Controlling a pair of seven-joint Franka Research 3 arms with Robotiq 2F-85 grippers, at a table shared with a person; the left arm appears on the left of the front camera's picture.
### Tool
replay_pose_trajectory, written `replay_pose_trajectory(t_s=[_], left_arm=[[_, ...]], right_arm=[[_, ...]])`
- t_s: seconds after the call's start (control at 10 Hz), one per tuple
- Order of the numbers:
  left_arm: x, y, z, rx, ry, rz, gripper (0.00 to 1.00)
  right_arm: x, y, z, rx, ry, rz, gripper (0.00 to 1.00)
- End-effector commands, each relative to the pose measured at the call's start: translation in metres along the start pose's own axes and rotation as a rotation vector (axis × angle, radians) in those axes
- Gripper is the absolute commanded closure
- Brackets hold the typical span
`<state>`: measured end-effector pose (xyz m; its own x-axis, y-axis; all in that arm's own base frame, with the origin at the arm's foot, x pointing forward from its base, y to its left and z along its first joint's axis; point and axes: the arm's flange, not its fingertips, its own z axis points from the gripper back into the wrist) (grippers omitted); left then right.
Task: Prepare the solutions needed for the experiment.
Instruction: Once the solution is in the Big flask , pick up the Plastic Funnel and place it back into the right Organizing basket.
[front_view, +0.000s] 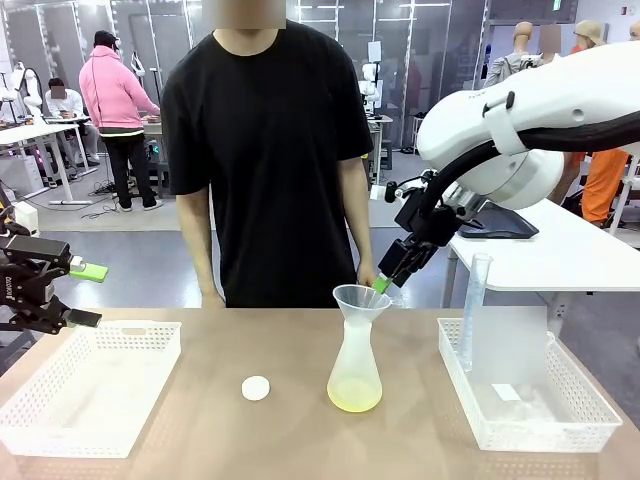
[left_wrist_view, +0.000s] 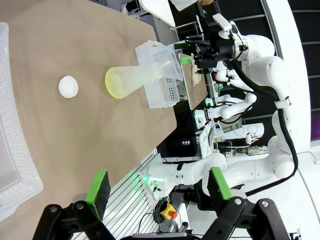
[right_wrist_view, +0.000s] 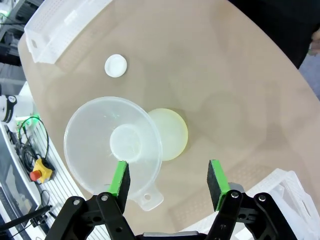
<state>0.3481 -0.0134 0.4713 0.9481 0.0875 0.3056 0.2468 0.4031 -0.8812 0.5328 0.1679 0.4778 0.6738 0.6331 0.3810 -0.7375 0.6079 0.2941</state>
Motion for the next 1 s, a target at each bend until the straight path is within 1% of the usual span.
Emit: replay_pose_trajectory(t_s=[0.0,0.3,0.7,0.8,0.9], left_arm=[[0.002,-0.003,-0.001,-0.025,-0.008,0.003,0.00],[0.002,-0.003,-0.001,-0.025,-0.008,0.003,0.00],[0.002,-0.003,-0.001,-0.025,-0.008,0.003,0.00],[0.002,-0.003,-0.001,-0.025,-0.008,0.003,0.00],[0.002,-0.003,-0.001,-0.025,-0.008,0.003,0.00]], right_arm=[[0.009,-0.004,0.000,0.022,0.023,-0.008,0.22],[0.011,-0.006,-0.013,0.065,0.059,-0.005,0.22],[0.013,-0.007,-0.024,0.106,0.081,0.001,0.22],[0.014,-0.007,-0.025,0.107,0.085,-0.010,0.40],[0.014,-0.006,-0.026,0.114,0.089,-0.020,0.40]])
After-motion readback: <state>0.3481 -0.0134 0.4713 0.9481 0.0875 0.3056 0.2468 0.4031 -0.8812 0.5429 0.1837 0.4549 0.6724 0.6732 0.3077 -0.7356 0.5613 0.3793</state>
